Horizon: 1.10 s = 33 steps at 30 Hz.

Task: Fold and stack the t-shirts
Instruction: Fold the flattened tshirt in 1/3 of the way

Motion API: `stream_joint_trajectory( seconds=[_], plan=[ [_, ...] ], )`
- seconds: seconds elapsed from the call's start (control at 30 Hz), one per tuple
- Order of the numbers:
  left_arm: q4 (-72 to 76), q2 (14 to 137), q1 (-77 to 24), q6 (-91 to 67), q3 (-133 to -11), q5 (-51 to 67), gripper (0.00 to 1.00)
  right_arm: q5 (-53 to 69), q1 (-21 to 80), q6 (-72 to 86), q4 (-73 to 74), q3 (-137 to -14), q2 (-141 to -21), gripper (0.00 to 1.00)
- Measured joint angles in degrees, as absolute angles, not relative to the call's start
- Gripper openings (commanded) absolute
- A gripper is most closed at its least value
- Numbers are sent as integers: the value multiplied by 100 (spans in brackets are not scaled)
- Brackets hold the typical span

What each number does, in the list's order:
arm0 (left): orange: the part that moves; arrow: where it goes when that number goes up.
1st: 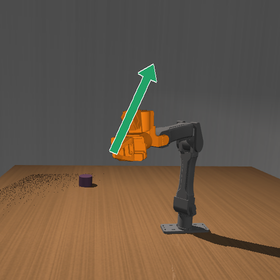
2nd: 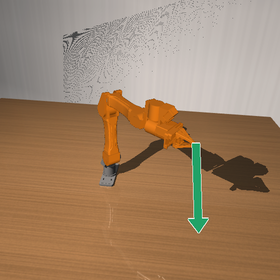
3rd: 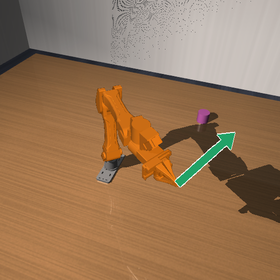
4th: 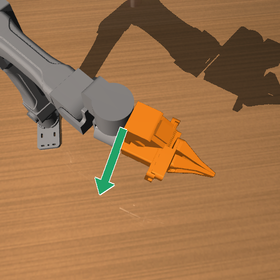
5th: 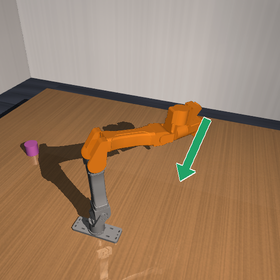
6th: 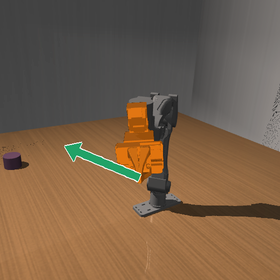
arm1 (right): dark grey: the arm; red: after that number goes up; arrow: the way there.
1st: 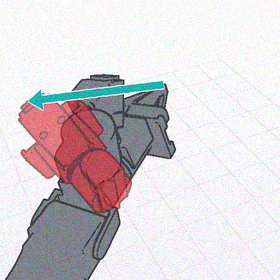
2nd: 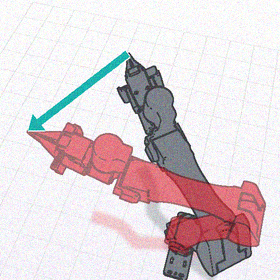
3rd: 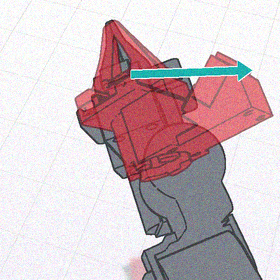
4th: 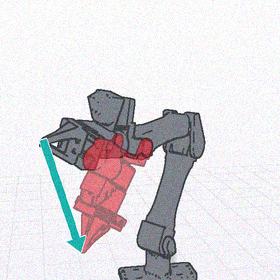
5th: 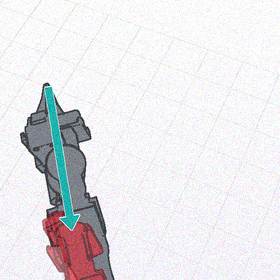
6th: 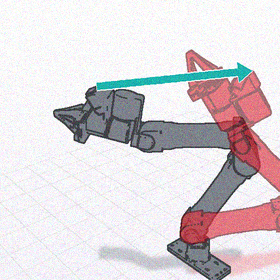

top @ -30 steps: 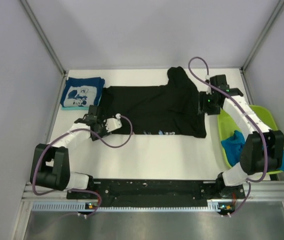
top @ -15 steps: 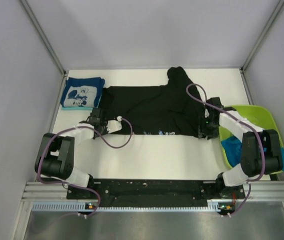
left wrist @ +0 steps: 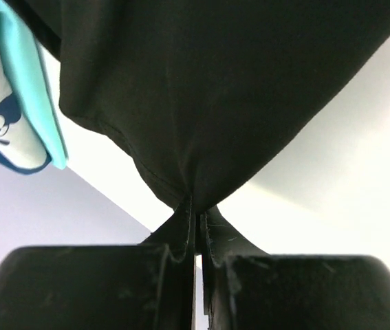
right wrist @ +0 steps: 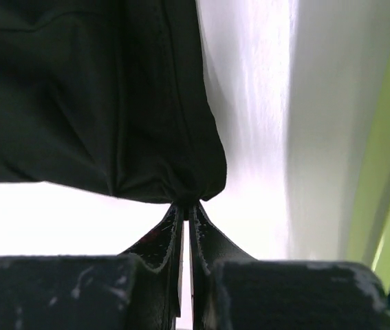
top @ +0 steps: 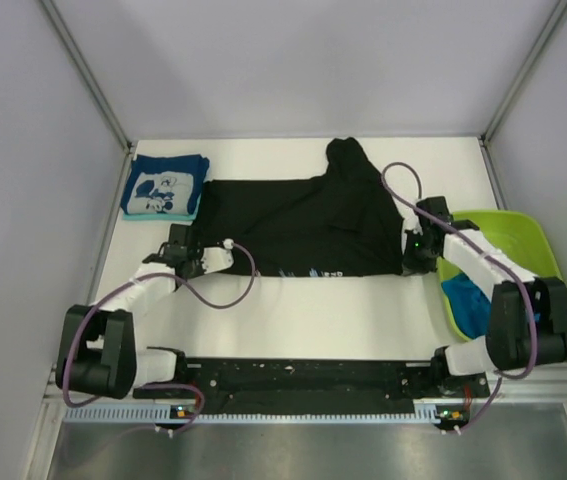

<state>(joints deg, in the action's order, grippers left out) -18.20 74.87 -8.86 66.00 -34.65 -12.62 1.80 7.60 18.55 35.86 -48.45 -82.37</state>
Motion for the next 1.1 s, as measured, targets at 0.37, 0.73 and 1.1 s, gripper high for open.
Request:
stream_joint_trajectory(
  seconds=[0.37,0.73,1.1],
  plan=[
    [-3352,6241,-648,7157,-3439,-1341,0,956,860,2322,5701,-4836,-5972,0],
    [-5068,6198,-631,7463,-3441,-1627,62,1028,1509,2633,7472,-4840,-5612,52],
    [-5876,6615,-980,6692,-5752,-1125,28,425,1881,2934,7343,-6508,-5103,18]
  ],
)
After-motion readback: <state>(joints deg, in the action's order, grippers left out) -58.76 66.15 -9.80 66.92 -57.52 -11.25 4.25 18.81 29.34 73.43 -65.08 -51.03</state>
